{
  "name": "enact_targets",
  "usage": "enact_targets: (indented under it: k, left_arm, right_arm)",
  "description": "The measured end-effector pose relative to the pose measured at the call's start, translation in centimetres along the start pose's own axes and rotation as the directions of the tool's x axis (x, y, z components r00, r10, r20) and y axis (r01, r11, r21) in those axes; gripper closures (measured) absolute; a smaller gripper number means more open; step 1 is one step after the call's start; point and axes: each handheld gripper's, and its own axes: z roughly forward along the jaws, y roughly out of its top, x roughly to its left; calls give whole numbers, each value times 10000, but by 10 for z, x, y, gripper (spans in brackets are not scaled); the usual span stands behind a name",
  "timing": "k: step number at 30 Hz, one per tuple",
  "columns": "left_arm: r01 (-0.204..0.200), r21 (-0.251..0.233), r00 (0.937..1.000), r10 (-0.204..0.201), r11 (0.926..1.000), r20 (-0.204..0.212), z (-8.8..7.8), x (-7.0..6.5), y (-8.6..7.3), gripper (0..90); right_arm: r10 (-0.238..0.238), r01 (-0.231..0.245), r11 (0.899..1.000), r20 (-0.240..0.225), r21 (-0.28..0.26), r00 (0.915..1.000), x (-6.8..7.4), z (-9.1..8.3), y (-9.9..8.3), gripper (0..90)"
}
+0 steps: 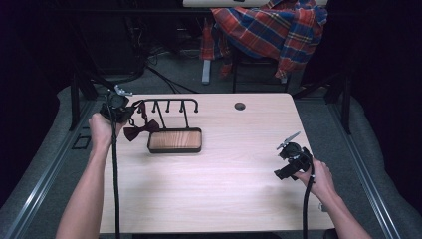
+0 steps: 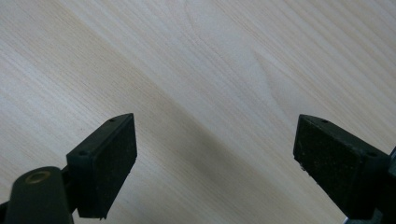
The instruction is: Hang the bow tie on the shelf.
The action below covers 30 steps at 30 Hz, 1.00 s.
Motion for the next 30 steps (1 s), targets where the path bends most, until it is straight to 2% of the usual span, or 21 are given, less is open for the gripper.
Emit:
enact_targets:
  k: [12, 18, 23, 24, 30]
  left_arm:
    - [-32, 95, 9998, 30, 9999, 195, 8, -3, -9, 881]
    - [-114, 158, 9996, 110, 9998, 243, 12, -6, -13, 840]
    - [-214, 200, 9997, 212, 9996, 81, 12, -9, -15, 741]
    - [-167, 241, 9998, 164, 9996, 133, 12, -8, -15, 692]
    - [80, 267, 9999, -84, 9996, 128, 11, -5, -17, 602]
  right_arm:
    - [-127, 127, 9998, 4, 123, 9999, 0, 0, 1, 131]
    - [-92, 92, 9999, -17, 53, 10000, 1, -1, 1, 131]
    - [-30, 30, 10000, 15, -28, 10000, 0, 0, 0, 131]
    - [-107, 107, 9999, 50, 34, 9999, 0, -1, 1, 131]
    - [-118, 118, 9999, 41, 42, 9999, 0, -2, 1, 131]
